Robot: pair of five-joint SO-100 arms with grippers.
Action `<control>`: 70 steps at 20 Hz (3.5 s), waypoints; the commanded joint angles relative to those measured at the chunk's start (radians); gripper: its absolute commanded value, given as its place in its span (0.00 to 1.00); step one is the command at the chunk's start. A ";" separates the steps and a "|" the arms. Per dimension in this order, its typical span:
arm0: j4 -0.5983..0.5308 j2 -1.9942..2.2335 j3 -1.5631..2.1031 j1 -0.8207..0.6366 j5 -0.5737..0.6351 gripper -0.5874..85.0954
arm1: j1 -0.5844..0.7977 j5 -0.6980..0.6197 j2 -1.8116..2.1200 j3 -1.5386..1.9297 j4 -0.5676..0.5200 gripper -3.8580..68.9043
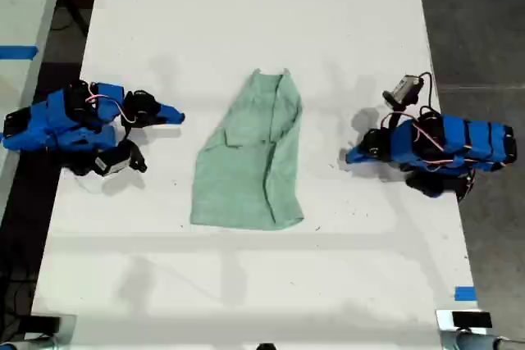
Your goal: Fold t shirt
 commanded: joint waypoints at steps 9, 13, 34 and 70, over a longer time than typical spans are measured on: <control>-0.020 -1.273 -0.790 0.337 -0.213 0.15 | 0.014 -0.005 0.012 0.034 0.012 0.03; 0.067 -1.825 -1.186 0.419 -0.275 0.17 | 0.011 -0.006 0.012 0.034 0.012 0.03; 0.499 -2.005 -1.710 0.445 -0.430 0.01 | 0.006 -0.006 0.012 0.032 0.017 0.03; -0.115 0.003 0.006 0.028 0.048 0.00 | 0.015 -0.003 0.012 0.032 0.009 0.03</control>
